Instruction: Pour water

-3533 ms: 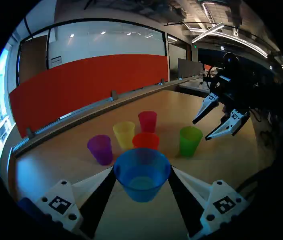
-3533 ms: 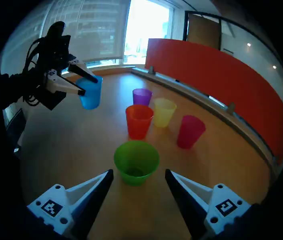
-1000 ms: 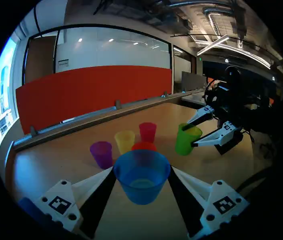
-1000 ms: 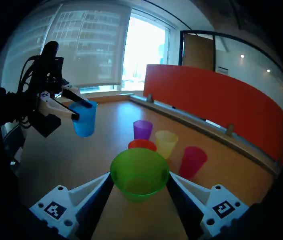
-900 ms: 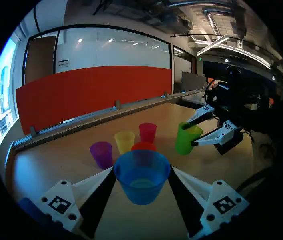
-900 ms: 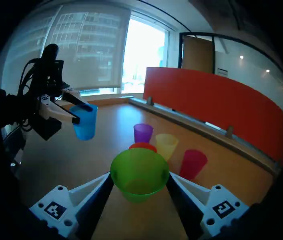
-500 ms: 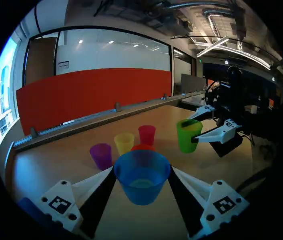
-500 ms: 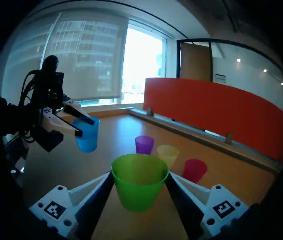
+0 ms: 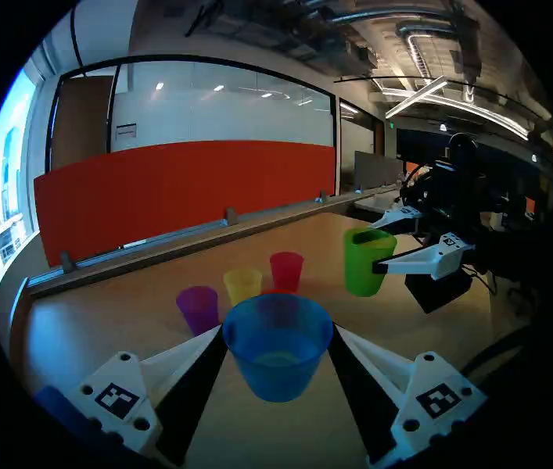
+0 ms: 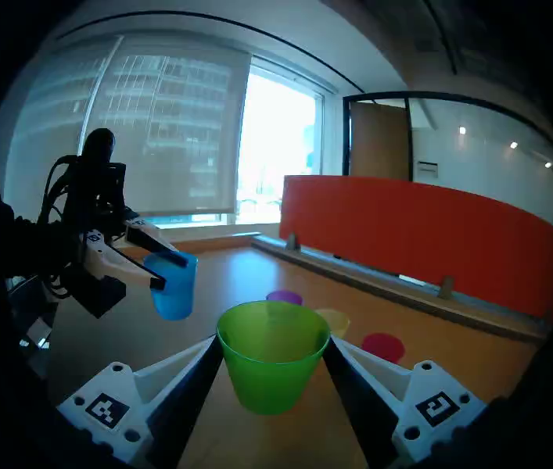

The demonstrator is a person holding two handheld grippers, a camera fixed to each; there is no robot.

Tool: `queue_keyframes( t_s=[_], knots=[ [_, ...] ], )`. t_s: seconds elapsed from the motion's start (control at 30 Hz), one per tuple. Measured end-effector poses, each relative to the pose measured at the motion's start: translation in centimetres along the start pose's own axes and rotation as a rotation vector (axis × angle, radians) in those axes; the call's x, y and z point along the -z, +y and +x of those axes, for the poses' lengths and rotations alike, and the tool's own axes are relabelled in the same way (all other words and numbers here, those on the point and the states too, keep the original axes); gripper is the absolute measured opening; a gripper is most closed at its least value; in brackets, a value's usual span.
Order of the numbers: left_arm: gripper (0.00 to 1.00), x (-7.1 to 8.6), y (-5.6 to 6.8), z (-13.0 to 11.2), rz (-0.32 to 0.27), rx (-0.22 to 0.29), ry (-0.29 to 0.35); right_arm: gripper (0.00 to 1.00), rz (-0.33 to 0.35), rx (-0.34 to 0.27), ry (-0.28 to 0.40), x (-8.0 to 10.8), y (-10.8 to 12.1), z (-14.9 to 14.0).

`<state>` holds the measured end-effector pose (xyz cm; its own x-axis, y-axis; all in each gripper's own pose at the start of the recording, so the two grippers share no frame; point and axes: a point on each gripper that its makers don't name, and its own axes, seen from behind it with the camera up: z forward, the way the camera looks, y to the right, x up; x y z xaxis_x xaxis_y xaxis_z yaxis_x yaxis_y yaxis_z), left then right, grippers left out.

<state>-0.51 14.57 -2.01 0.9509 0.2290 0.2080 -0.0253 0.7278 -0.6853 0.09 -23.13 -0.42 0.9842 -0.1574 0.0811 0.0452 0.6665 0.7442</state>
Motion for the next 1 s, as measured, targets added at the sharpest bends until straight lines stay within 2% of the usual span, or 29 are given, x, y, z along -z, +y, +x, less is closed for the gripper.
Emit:
queue_keyframes(
  t_s=[0.37, 0.67, 1.0],
  knots=[
    [0.87, 0.4, 0.3, 0.7, -0.009, -0.006, 0.027, 0.92, 0.006, 0.004, 0.041, -0.2, -0.6, 1.3],
    [0.87, 0.8, 0.6, 1.4, -0.014, -0.025, 0.051, 0.92, 0.017, -0.021, 0.071, -0.1, -0.9, 2.1],
    [0.87, 0.8, 0.5, 2.2, -0.004, -0.048, 0.081, 0.92, 0.04, -0.01, 0.066, -0.1, -1.5, 2.4]
  ],
)
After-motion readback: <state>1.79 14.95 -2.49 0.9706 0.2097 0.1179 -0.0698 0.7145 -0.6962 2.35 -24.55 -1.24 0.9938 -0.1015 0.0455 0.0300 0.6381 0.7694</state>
